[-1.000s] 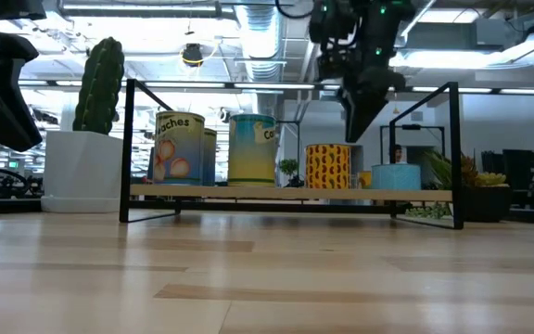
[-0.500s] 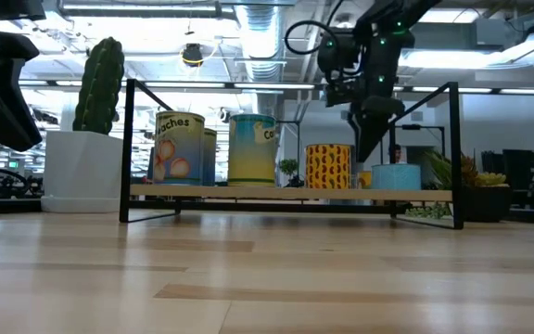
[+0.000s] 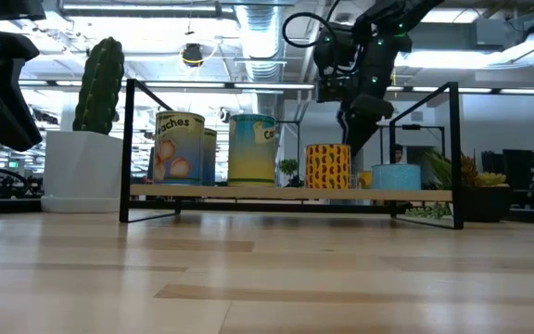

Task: Pick and place cans onto a shelf
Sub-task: Adjust the canned goods on the shelf

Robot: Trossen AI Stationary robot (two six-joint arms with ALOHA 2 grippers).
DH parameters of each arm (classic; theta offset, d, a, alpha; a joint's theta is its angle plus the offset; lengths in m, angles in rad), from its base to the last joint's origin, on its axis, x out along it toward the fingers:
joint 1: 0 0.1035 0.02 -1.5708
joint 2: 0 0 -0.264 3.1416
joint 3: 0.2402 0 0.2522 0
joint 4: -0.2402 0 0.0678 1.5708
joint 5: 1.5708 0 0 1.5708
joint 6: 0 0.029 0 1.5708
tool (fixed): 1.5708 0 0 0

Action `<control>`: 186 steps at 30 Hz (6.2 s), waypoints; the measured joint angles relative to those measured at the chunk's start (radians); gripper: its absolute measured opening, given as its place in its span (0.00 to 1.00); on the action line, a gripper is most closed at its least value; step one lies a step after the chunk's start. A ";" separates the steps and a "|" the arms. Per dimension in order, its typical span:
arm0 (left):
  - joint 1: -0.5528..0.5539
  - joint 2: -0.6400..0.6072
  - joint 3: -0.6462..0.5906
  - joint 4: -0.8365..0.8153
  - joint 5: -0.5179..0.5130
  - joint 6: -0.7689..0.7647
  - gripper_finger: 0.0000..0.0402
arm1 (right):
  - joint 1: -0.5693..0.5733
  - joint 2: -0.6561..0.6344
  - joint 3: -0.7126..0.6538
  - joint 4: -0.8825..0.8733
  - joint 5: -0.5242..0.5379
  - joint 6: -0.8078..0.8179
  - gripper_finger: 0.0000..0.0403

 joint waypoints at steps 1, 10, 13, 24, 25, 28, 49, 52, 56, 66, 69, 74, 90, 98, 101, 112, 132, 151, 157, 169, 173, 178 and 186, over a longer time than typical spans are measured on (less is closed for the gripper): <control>0.000 0.000 0.000 0.000 0.000 0.000 0.22 | 0.000 0.000 0.000 0.008 -0.007 0.000 0.29; 0.000 0.000 0.000 0.002 0.000 0.000 0.22 | 0.007 0.000 0.000 0.025 -0.036 0.004 0.29; 0.000 0.000 0.000 0.002 0.000 0.000 0.22 | 0.006 -0.005 0.000 -0.010 -0.006 0.021 0.29; 0.000 0.000 0.000 0.002 -0.020 -0.019 0.22 | 0.087 -0.034 0.039 -0.194 0.047 0.164 0.29; 0.000 0.000 0.000 0.002 -0.020 -0.020 0.22 | 0.108 -0.036 0.059 -0.193 0.050 0.164 0.29; 0.000 0.000 0.000 0.002 -0.020 -0.021 0.22 | 0.184 -0.036 0.136 -0.243 0.085 0.169 0.29; 0.000 0.000 0.000 0.002 -0.023 0.008 0.22 | 0.836 -0.035 0.319 -0.404 0.018 0.807 0.29; 0.000 0.000 0.000 0.003 -0.023 0.005 0.22 | 0.889 -0.035 0.319 -0.397 0.020 0.891 0.29; 0.000 0.000 0.000 0.004 -0.023 0.010 0.22 | 0.934 -0.035 0.319 -0.360 0.031 0.975 0.29; 0.000 0.000 0.000 0.011 -0.023 0.018 0.22 | 0.993 -0.035 0.319 -0.347 0.096 1.089 0.29; 0.000 0.000 0.000 0.011 -0.023 0.018 0.22 | 1.000 -0.035 0.319 -0.347 0.101 1.101 0.29; 0.000 0.000 0.000 0.011 -0.023 0.018 0.22 | 0.999 -0.035 0.319 -0.347 0.102 1.100 0.29; 0.002 0.000 0.000 0.047 -0.061 0.025 0.22 | 0.798 0.033 0.316 0.108 0.328 0.277 0.29; 0.013 -0.002 0.002 0.074 -0.071 0.067 0.22 | 0.535 0.084 0.389 0.246 0.338 0.041 0.29; 0.016 -0.002 0.002 0.086 -0.075 0.075 0.22 | 0.422 0.090 0.400 0.249 0.205 0.002 0.29; 0.022 -0.002 0.002 0.117 -0.076 0.086 0.22 | 0.169 0.242 0.394 0.247 -0.009 0.059 0.26; 0.023 -0.002 0.002 0.116 -0.068 0.086 0.22 | 0.178 0.287 0.395 0.124 -0.015 0.052 0.08; 0.023 -0.001 0.002 0.116 -0.068 0.086 0.22 | 0.203 0.287 0.395 0.114 -0.017 0.052 0.07; 0.023 -0.001 0.002 0.116 -0.067 0.086 0.22 | 0.204 0.287 0.395 0.113 -0.017 0.052 0.08; 0.023 -0.001 0.002 0.116 -0.067 0.086 0.22 | 0.216 0.287 0.395 0.113 -0.014 0.052 0.08; 0.023 -0.001 0.002 0.116 -0.067 0.086 0.22 | 0.215 0.287 0.395 0.113 -0.006 0.050 0.08; 0.023 -0.001 0.002 0.116 -0.067 0.086 0.22 | 0.206 0.287 0.447 0.085 0.088 0.009 0.08; 0.022 -0.001 0.002 0.116 -0.067 0.081 0.22 | 0.237 0.287 0.712 -0.237 0.126 0.107 0.08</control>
